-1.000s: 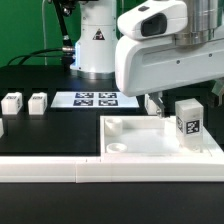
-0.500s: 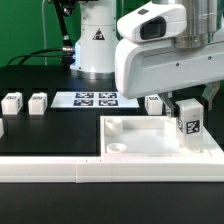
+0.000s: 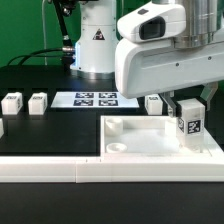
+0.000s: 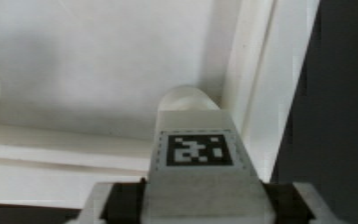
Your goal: Assemble square table
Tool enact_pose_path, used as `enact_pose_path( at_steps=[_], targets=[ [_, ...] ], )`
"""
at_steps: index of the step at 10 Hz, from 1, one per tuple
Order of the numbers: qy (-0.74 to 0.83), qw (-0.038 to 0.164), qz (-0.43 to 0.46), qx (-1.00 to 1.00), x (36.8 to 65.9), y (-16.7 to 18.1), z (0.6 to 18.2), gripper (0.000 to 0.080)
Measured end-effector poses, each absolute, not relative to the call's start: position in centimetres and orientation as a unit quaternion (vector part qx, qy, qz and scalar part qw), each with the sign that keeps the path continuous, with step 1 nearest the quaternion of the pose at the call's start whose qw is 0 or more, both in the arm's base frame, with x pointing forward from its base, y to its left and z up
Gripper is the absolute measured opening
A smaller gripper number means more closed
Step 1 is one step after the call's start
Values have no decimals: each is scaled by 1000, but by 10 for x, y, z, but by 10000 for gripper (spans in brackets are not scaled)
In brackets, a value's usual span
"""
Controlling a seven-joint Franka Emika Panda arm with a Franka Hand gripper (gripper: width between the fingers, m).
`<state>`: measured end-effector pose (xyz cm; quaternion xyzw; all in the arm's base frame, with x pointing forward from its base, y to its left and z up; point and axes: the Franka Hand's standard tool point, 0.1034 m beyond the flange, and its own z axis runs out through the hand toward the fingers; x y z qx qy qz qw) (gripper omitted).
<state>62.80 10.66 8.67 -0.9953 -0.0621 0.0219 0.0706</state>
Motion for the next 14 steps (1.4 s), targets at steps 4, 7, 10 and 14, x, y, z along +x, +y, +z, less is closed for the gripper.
enact_pose_path(
  at_steps=[4,7,10,14],
  targets=[
    [137,71,10,-988,627,110,86,290],
    [287,68,19,-955,627,111,86,290],
    [412,63,25,-909,627,112,86,291],
    [534,64,37,-842,628,112,86,291]
  ],
)
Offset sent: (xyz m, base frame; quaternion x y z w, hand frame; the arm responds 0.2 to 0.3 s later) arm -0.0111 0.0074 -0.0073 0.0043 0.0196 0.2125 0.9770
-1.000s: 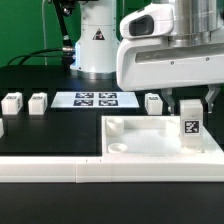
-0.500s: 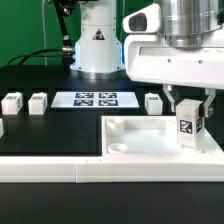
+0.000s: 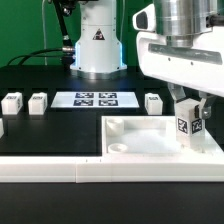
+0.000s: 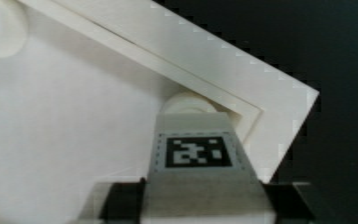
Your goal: Assemble square table
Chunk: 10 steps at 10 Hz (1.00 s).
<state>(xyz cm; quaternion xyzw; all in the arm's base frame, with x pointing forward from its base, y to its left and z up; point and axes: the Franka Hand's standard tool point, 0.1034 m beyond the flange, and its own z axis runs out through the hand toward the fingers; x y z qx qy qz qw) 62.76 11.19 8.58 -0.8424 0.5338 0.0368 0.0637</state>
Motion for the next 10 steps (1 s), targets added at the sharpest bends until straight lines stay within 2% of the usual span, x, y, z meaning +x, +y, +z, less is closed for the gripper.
enact_pose_path(
  at_steps=[2,3,4,5,6,10],
  targets=[
    [522,64,36,-850,627,112,85,291],
    [487,66,32,-870,627,113,85,488],
    [472,66,31,-878,626,114,84,596],
    [416,68,26,-907,626,114,83,596],
    [367,69,23,-927,625,116,83,638],
    [195,72,11,-978,625,116,83,649]
  ],
)
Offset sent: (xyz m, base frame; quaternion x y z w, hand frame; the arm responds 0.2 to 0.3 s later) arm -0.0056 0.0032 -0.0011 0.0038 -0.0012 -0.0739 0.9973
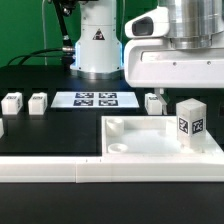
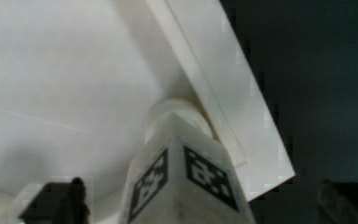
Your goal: Assemble square table
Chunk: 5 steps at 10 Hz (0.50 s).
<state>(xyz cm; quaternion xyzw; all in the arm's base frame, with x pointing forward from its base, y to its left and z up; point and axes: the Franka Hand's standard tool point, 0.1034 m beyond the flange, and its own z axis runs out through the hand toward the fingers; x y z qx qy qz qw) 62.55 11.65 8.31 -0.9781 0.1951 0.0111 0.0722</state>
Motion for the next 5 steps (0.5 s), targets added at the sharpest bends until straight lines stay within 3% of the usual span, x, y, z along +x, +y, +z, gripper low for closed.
enact_pose_path(
  at_steps=[5],
  targets=[
    [3,72,-3,-997,628,116,83,649]
  ],
)
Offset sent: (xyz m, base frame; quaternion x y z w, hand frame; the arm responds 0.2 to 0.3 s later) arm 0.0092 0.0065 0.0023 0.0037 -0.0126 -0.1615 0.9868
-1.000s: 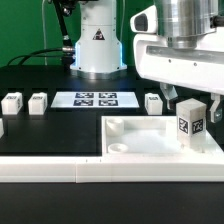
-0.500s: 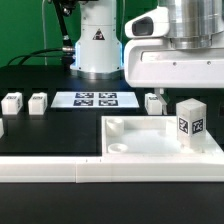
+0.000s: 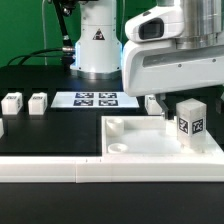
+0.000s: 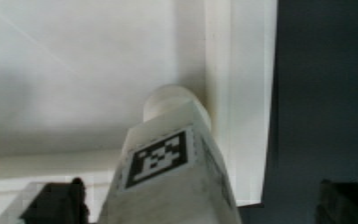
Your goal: Assemble square table
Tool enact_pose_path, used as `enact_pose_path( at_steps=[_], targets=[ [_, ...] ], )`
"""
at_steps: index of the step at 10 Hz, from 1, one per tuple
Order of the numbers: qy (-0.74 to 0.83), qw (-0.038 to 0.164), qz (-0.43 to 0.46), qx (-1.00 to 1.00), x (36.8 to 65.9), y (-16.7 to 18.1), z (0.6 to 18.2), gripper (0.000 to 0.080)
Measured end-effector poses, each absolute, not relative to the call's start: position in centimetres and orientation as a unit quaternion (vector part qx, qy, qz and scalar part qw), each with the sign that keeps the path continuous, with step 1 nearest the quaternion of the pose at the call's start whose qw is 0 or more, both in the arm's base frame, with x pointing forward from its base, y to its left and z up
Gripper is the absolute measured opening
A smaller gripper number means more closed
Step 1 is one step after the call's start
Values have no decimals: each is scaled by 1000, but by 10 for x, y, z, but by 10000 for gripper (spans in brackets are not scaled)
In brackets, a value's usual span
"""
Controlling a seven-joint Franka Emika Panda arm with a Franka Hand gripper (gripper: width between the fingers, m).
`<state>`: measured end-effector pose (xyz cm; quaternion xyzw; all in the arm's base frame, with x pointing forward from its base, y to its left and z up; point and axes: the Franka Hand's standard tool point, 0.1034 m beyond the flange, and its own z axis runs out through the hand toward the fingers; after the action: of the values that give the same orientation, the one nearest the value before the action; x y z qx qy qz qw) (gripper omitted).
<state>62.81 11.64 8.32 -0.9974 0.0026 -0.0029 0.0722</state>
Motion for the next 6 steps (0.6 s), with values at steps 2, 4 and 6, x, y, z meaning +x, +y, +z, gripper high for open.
enact_pose_path(
  at_steps=[2,4,6],
  targets=[
    [-64,72,-9,-995,630,116,84,649],
    [-130,71,-16,-989,631,115,84,649],
    [-135,71,-16,-988,631,115,84,649]
  ],
)
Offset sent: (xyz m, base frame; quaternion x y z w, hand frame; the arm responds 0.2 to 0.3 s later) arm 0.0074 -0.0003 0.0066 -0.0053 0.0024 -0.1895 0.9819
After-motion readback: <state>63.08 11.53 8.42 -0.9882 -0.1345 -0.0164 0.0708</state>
